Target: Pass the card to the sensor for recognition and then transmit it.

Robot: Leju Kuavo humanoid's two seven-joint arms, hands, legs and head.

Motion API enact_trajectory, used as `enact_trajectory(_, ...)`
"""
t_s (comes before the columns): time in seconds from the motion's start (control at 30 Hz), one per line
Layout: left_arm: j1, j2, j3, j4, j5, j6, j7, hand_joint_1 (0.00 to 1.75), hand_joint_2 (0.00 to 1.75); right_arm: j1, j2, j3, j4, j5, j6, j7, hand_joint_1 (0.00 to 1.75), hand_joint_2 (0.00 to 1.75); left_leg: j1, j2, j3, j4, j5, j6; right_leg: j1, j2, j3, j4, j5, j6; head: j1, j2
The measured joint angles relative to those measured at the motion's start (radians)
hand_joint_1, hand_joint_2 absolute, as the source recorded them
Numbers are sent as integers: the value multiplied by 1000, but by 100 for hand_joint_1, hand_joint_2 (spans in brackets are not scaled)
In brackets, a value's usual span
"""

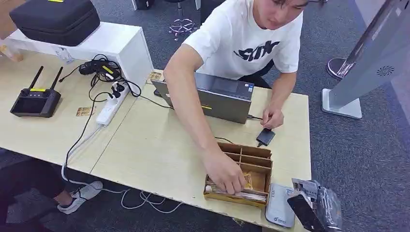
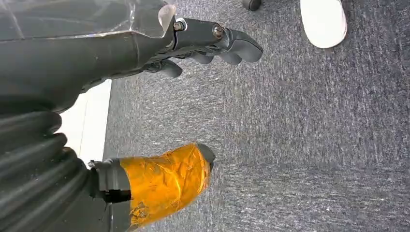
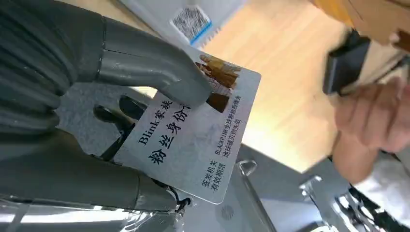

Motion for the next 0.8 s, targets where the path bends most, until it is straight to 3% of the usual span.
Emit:
enact_trajectory(0.4, -3, 1, 7, 0, -7, -1, 0, 0, 175, -92, 0, 65, -164, 44, 16, 18, 175, 175, 0, 1, 0, 0, 0, 0, 0, 0, 0, 0, 1, -1, 0, 0)
enact_trajectory(0.8, -27, 35, -26, 0, -10, -21, -4, 0, 175, -439, 2, 196, 9, -2, 109, 124, 175, 175, 1, 0, -1, 0, 5, -1, 0, 0, -1, 1, 3, -1, 0, 0)
